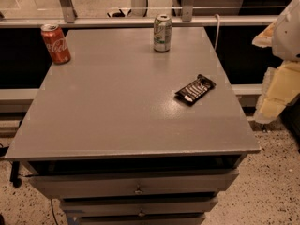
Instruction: Pick rxbar chocolate
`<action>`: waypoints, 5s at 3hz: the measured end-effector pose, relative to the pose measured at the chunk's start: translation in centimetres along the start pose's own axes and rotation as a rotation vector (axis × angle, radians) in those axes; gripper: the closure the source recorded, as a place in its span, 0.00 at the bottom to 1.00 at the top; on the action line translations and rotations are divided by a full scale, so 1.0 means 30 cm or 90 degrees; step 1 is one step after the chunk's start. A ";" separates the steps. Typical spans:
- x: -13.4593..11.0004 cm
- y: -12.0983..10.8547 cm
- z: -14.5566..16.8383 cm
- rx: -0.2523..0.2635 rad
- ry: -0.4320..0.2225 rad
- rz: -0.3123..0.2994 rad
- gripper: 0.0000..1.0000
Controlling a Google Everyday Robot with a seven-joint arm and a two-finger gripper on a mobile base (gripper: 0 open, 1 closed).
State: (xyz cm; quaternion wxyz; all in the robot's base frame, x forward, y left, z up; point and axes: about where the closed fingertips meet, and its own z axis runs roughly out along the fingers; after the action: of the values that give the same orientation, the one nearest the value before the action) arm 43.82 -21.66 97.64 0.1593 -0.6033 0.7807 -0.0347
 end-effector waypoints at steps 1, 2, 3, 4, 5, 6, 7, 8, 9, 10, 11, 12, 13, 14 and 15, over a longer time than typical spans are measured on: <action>0.000 0.000 0.000 0.000 0.000 0.000 0.00; 0.004 -0.033 0.035 0.013 -0.007 -0.006 0.00; 0.015 -0.127 0.158 0.032 -0.020 -0.027 0.00; 0.005 -0.275 0.350 0.051 -0.047 -0.051 0.00; -0.040 -0.407 0.534 0.045 -0.080 -0.040 0.00; -0.112 -0.503 0.705 -0.010 -0.124 0.003 0.00; -0.143 -0.532 0.754 -0.044 -0.145 0.023 0.00; -0.144 -0.533 0.750 -0.044 -0.145 0.023 0.00; -0.145 -0.533 0.749 -0.045 -0.145 0.024 0.15; -0.148 -0.526 0.744 -0.048 -0.148 0.026 0.39; -0.153 -0.531 0.721 -0.048 -0.148 0.026 0.62; -0.159 -0.538 0.695 -0.048 -0.149 0.026 0.86; -0.162 -0.541 0.681 -0.048 -0.149 0.026 1.00; -0.202 -0.449 0.631 -0.062 -0.167 0.033 1.00; -0.339 -0.250 0.460 -0.069 -0.244 0.041 1.00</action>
Offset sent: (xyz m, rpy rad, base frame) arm 0.0314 -0.0073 -0.0255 0.0071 -0.0379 0.0189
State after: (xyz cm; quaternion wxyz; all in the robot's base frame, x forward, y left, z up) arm 57.06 -12.09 88.53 0.2730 -0.5811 0.7560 0.1281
